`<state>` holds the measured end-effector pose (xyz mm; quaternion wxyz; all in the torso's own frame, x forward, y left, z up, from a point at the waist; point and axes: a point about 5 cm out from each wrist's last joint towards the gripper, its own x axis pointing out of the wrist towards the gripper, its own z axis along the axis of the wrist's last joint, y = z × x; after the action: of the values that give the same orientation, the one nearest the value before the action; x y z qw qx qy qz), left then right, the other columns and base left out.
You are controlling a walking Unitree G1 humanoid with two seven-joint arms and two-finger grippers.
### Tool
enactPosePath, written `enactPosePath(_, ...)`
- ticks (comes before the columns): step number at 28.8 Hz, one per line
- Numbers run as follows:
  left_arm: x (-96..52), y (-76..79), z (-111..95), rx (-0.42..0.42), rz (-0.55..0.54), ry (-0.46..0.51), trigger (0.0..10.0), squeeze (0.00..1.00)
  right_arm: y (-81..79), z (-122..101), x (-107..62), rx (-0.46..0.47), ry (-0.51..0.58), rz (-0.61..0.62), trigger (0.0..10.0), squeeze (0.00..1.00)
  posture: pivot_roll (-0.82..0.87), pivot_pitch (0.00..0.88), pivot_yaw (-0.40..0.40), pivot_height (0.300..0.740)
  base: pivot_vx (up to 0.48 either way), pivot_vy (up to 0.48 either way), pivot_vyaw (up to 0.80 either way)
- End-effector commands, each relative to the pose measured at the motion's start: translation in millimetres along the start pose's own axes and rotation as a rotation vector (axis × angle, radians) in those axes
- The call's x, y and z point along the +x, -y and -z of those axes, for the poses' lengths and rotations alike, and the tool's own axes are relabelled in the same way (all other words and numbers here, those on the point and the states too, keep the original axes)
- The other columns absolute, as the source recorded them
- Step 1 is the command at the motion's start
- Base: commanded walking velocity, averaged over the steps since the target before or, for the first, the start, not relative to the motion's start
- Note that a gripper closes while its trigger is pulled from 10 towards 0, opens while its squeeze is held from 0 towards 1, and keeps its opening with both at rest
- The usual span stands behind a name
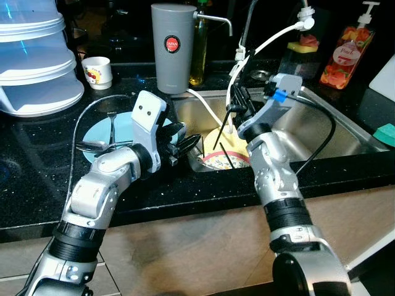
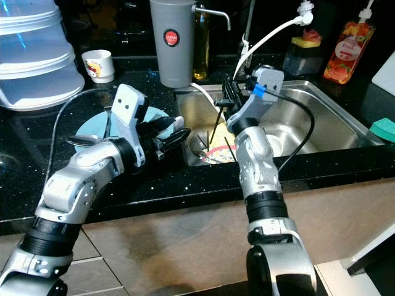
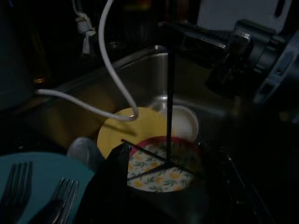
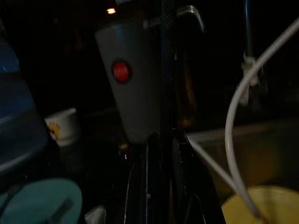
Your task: Kitchen organization
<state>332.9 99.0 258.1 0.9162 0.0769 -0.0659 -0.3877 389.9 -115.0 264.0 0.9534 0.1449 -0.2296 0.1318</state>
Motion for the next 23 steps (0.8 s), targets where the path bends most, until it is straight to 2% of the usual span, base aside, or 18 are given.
enactPosePath(1,1.2,-2.1,10,0.023,-0.039,-0.047,10.0,0.00,-0.8,8,-3.2,-0.019,-0.016,0.000,0.0,0.00,0.12,0.124,-0.010,0.740,0.000,0.000,0.00)
enactPosePath(5,-0.4,-9.6,14,0.034,-0.085,-0.074,10.0,0.00,-3.3,17,-4.2,-0.071,-0.046,-0.023,0.0,0.00,0.12,0.120,-0.005,0.740,0.000,0.000,0.00)
enactPosePath(6,-0.7,-11.3,16,0.034,-0.094,-0.079,10.0,0.00,-4.1,20,-4.9,-0.096,-0.056,-0.031,1.8,0.00,0.13,0.115,-0.002,0.740,0.000,0.000,0.00)
enactPosePath(7,-0.9,-12.5,17,0.035,-0.100,-0.082,10.0,0.00,-4.6,22,-5.7,-0.111,-0.063,-0.034,1.9,0.00,0.13,0.113,0.002,0.740,0.000,0.000,0.00)
enactPosePath(8,-0.4,-13.6,18,0.034,-0.110,-0.087,10.0,0.00,-4.5,25,-6.9,-0.118,-0.064,-0.034,2.5,0.00,0.13,0.110,0.002,0.740,0.000,0.000,0.00)
enactPosePath(9,0.7,-14.2,18,0.037,-0.117,-0.092,10.0,0.00,-4.3,28,-8.7,-0.119,-0.063,-0.032,3.5,0.00,0.13,0.110,0.002,0.740,0.000,0.000,0.00)
enactPosePath(11,1.8,-14.6,19,0.039,-0.125,-0.093,10.0,0.00,-4.3,30,-9.5,-0.119,-0.063,-0.031,3.6,0.00,0.13,0.114,0.000,0.740,0.000,0.000,0.00)
enactPosePath(12,2.3,-14.8,19,0.039,-0.129,-0.094,10.0,0.00,-4.7,31,-10.2,-0.121,-0.066,-0.034,4.4,0.00,0.13,0.115,-0.003,0.740,0.000,0.000,0.00)
enactPosePath(14,3.3,-14.9,19,0.041,-0.135,-0.094,10.0,0.00,-5.3,34,-11.5,-0.127,-0.075,-0.039,6.3,0.00,0.13,0.114,-0.006,0.740,0.000,0.000,0.00)
enactPosePath(15,3.5,-15.1,20,0.041,-0.137,-0.094,10.0,0.00,-5.2,35,-11.9,-0.130,-0.080,-0.039,9.3,0.00,0.13,0.114,-0.007,0.740,0.000,0.000,0.00)
enactPosePath(16,3.6,-15.2,20,0.041,-0.138,-0.093,10.0,0.00,-5.1,36,-12.0,-0.132,-0.082,-0.038,9.3,0.00,0.13,0.114,-0.007,0.740,0.000,0.000,0.00)
enactPosePath(17,3.8,-15.9,19,0.040,-0.141,-0.092,10.0,0.00,-4.4,36,-11.8,-0.133,-0.089,-0.035,10.0,0.00,0.13,0.111,-0.009,0.740,0.000,0.000,0.00)
enactPosePath(19,4.8,-17.6,19,0.037,-0.148,-0.088,10.0,0.00,-2.8,38,-11.5,-0.126,-0.099,-0.028,10.0,0.00,0.13,0.110,-0.010,0.740,0.000,0.000,0.00)
enactPosePath(20,5.4,-18.3,18,0.029,-0.152,-0.083,10.0,0.00,-2.3,38,-11.4,-0.127,-0.101,-0.028,10.0,1.00,0.12,0.108,-0.011,0.740,0.000,0.000,0.00)
enactPosePath(23,6.3,-19.7,16,0.011,-0.160,-0.075,10.0,0.00,-1.8,39,-11.3,-0.134,-0.108,-0.027,10.0,1.00,0.12,0.108,-0.010,0.740,0.000,0.000,0.00)
